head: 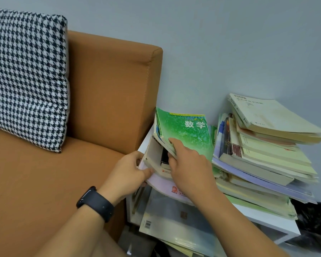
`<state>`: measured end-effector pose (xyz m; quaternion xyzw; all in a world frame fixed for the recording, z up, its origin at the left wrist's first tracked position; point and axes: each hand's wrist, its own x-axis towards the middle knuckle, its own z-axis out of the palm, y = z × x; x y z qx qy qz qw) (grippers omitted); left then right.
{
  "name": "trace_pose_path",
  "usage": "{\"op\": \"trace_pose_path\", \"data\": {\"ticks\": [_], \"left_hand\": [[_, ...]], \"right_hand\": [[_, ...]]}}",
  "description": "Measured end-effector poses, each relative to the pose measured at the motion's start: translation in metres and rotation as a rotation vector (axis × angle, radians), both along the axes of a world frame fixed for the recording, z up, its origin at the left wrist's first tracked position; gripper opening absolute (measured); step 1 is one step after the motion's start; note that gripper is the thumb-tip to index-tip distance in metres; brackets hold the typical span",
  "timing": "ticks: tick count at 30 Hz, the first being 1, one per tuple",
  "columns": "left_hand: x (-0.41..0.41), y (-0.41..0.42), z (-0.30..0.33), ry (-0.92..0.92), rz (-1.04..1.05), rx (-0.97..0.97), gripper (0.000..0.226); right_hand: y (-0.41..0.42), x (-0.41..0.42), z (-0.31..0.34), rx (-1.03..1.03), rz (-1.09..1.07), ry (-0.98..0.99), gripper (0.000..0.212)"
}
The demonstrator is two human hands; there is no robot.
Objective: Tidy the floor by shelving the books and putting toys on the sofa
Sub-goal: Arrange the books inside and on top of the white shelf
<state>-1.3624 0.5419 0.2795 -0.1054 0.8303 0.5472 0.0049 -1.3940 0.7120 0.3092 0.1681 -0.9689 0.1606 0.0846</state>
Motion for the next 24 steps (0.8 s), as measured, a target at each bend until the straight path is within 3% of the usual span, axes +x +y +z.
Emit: {"op": "trace_pose_path", "data": {"ticks": [3, 4, 6, 9, 15, 17, 20, 24], "left_hand": [[0.005, 0.013, 0.005, 0.048, -0.012, 0.258, 0.019], [0.004, 0.016, 0.007, 0.127, 0.002, 0.243, 0.023], [0.001, 0.015, 0.012, 0.347, 0.098, 0.080, 0.029], [-0.002, 0.002, 0.019, 0.614, 0.248, 0.023, 0.030], [0.003, 0.007, 0.021, 0.837, 0.376, -0.249, 0.042], [0.001, 0.008, 0.019, 0.775, 0.321, -0.227, 0.043], [-0.002, 0.004, 0.011, 0.462, 0.190, -0.069, 0.039], [0.000, 0.003, 0.013, 0.281, 0.112, 0.401, 0.041]], "right_hand": [[-0.001, 0.000, 0.001, -0.001, 0.008, 0.016, 0.041], [0.000, 0.001, 0.002, -0.003, 0.009, 0.030, 0.041], [0.003, 0.001, 0.005, -0.017, 0.004, 0.062, 0.041], [0.009, -0.002, 0.007, -0.039, -0.021, 0.089, 0.048], [0.012, -0.005, 0.001, -0.085, -0.049, 0.063, 0.054], [0.014, -0.005, 0.002, -0.131, -0.069, 0.079, 0.050], [0.017, -0.004, 0.007, -0.219, -0.092, 0.127, 0.042], [0.016, -0.002, 0.010, -0.254, -0.090, 0.163, 0.036]]}}
